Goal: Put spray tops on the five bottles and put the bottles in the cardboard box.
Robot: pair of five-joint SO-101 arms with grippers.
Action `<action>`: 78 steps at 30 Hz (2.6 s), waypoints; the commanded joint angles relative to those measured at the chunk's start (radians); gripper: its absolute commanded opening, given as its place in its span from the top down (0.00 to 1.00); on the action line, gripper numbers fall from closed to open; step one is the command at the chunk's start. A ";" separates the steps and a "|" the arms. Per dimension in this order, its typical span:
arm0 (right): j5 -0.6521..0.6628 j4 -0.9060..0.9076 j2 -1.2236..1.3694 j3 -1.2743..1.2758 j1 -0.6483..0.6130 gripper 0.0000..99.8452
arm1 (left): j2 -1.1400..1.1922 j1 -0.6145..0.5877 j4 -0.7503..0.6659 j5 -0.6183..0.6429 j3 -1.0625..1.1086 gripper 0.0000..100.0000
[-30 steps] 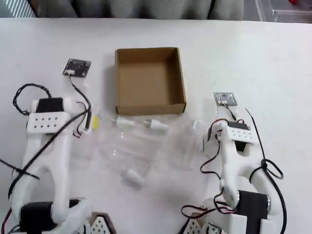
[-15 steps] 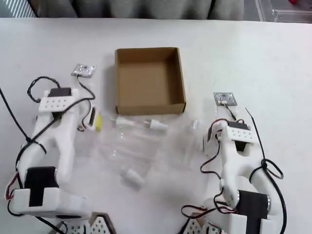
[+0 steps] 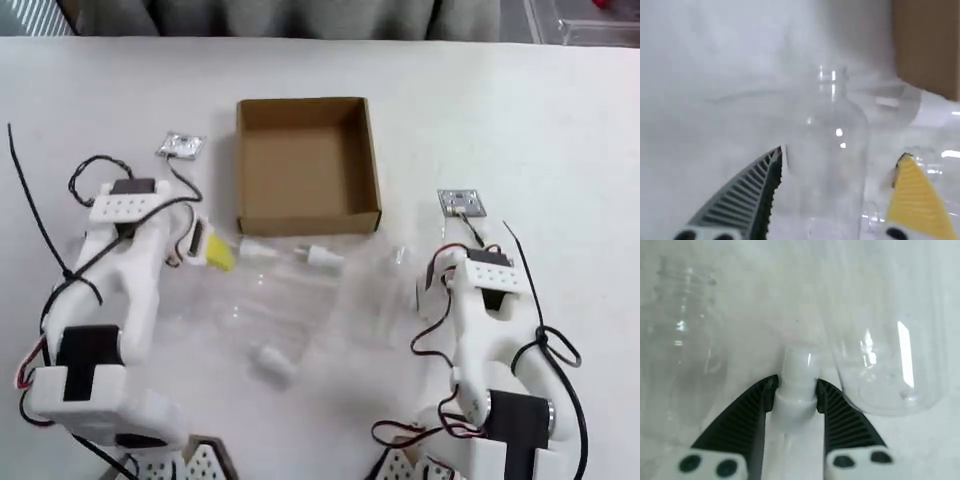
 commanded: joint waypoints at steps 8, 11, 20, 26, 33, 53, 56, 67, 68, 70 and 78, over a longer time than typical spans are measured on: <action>0.014 0.005 0.001 -0.028 -0.008 0.98 | 0.163 0.024 -0.003 -0.005 -0.176 0.69; 0.014 0.005 0.001 -0.028 -0.008 0.98 | 0.163 0.030 -0.006 -0.012 -0.180 0.78; 0.015 0.005 0.001 -0.028 -0.008 0.98 | -0.007 0.033 0.098 -0.006 -0.173 0.98; 0.049 0.005 -0.013 -0.028 -0.015 0.98 | -0.257 0.067 0.206 -0.005 -0.169 0.98; 0.048 0.163 -0.142 -0.186 -0.018 0.98 | -0.545 0.197 0.239 -0.003 -0.106 0.98; -0.041 -0.263 -0.575 -0.488 -0.188 0.98 | -1.317 0.297 -0.325 0.209 0.555 0.98; -0.143 -0.308 -0.619 -0.488 -0.251 0.98 | -1.420 0.311 -0.457 0.203 0.664 0.98; -0.216 -0.522 -0.720 -0.493 -0.549 0.98 | -1.917 0.447 -0.535 0.201 1.014 0.98; -0.207 -0.553 -0.725 -0.493 -0.584 0.98 | -1.942 0.452 -0.537 0.201 1.028 0.98; -0.184 -0.591 -0.728 -0.494 -0.642 0.98 | -1.931 0.455 -0.523 0.201 1.037 0.98; -0.147 -0.608 -0.662 -0.559 -0.823 0.98 | -1.913 0.455 -0.552 0.117 1.165 0.98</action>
